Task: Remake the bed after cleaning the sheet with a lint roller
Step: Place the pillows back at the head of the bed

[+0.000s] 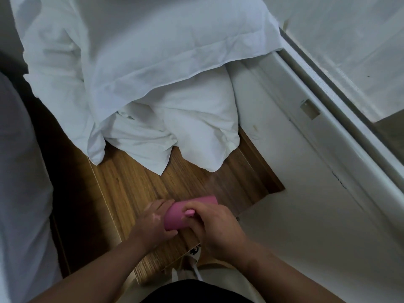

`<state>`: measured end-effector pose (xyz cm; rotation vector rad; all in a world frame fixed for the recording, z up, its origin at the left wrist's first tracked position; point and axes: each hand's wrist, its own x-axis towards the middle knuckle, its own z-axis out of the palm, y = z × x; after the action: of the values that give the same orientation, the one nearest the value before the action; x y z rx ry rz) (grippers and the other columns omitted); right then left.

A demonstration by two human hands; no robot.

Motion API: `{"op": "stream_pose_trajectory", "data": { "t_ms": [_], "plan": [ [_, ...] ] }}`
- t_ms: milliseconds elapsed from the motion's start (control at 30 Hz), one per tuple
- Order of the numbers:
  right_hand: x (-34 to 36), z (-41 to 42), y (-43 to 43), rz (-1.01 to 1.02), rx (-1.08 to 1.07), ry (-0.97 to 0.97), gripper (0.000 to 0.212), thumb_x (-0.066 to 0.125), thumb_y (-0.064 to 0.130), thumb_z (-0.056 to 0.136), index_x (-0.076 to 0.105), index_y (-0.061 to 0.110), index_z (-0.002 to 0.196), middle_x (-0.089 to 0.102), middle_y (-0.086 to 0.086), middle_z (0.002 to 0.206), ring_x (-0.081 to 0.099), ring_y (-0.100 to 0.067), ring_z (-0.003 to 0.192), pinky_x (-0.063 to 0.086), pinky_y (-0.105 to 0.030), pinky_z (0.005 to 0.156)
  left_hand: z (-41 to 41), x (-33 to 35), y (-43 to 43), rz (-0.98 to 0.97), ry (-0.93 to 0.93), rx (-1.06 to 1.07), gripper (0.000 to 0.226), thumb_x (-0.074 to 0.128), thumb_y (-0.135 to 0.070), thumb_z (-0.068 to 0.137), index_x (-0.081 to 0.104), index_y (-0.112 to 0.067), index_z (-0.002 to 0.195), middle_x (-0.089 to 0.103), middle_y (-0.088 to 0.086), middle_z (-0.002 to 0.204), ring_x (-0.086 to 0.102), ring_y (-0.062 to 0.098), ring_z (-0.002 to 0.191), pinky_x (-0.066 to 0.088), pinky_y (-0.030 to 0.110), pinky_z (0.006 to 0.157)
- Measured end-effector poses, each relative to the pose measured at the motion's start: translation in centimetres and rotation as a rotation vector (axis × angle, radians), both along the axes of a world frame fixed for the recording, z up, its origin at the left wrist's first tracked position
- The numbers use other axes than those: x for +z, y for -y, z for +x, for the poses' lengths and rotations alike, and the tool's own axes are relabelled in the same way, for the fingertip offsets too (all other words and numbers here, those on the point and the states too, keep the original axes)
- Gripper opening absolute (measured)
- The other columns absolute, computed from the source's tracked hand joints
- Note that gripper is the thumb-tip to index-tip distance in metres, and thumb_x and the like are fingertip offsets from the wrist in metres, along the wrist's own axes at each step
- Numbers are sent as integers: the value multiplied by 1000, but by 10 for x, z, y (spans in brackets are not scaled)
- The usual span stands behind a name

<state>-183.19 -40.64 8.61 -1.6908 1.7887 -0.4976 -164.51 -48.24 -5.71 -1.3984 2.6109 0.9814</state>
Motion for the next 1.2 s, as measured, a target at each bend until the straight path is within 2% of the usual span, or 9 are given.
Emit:
{"op": "stream_pose_trajectory", "data": {
  "t_ms": [167,267,367,533,700,833,967,1067,1200],
  "plan": [
    [-1,-7,-1,40,-36,53,24,56,39,97,59,37,120,67,17,109,59,3,95,47,-14,81,-9,12,0,-7,46,-9,96,80,-55,69,36,-26,150,45,-4,145,39,18,132,37,34,108],
    [-3,-21,-13,118,-119,64,34,60,36,96,55,37,130,60,25,96,58,10,86,43,-6,76,-11,17,1,50,81,-20,102,82,-54,68,30,-29,152,40,-5,147,35,17,134,37,35,110],
    [-7,-34,-29,146,-244,38,42,64,32,94,52,37,133,57,28,88,59,11,80,47,-9,71,-2,22,7,136,104,-42,108,84,-51,68,22,-31,154,32,-5,153,31,19,138,37,38,112],
    [8,-25,-31,97,-480,18,32,69,23,91,62,35,119,65,19,82,63,9,80,50,-10,62,37,35,38,114,133,-29,94,74,-53,78,25,-30,154,31,-4,155,33,20,139,37,37,113],
    [51,11,26,-108,-691,-85,24,70,33,85,62,43,106,66,17,77,63,3,78,51,-18,60,94,69,120,84,-83,-11,49,68,-50,86,56,-34,130,51,-15,130,52,4,115,42,18,95],
    [121,38,124,-320,-742,-147,22,75,18,85,72,30,103,67,17,73,64,1,75,44,-4,64,123,153,230,-59,-413,141,18,79,-27,83,71,-33,98,69,-20,94,66,0,81,56,20,75],
    [198,55,218,-576,-730,-178,20,74,21,86,71,31,104,68,14,83,65,-3,76,50,-15,68,124,256,333,-146,-680,265,8,73,-26,88,71,-31,94,71,-18,90,68,0,81,54,16,73],
    [245,50,271,-751,-756,-234,17,71,27,87,70,31,103,67,13,90,65,-3,78,53,-24,72,102,315,395,89,-849,354,27,67,-42,91,62,-30,115,68,-6,106,71,15,88,61,41,81],
    [295,24,335,-809,-734,-404,31,68,42,87,66,28,114,62,6,110,62,-9,91,53,-36,86,59,374,457,328,-921,421,75,66,-66,81,36,-38,144,52,0,135,64,28,105,60,48,85]
  ]
}}
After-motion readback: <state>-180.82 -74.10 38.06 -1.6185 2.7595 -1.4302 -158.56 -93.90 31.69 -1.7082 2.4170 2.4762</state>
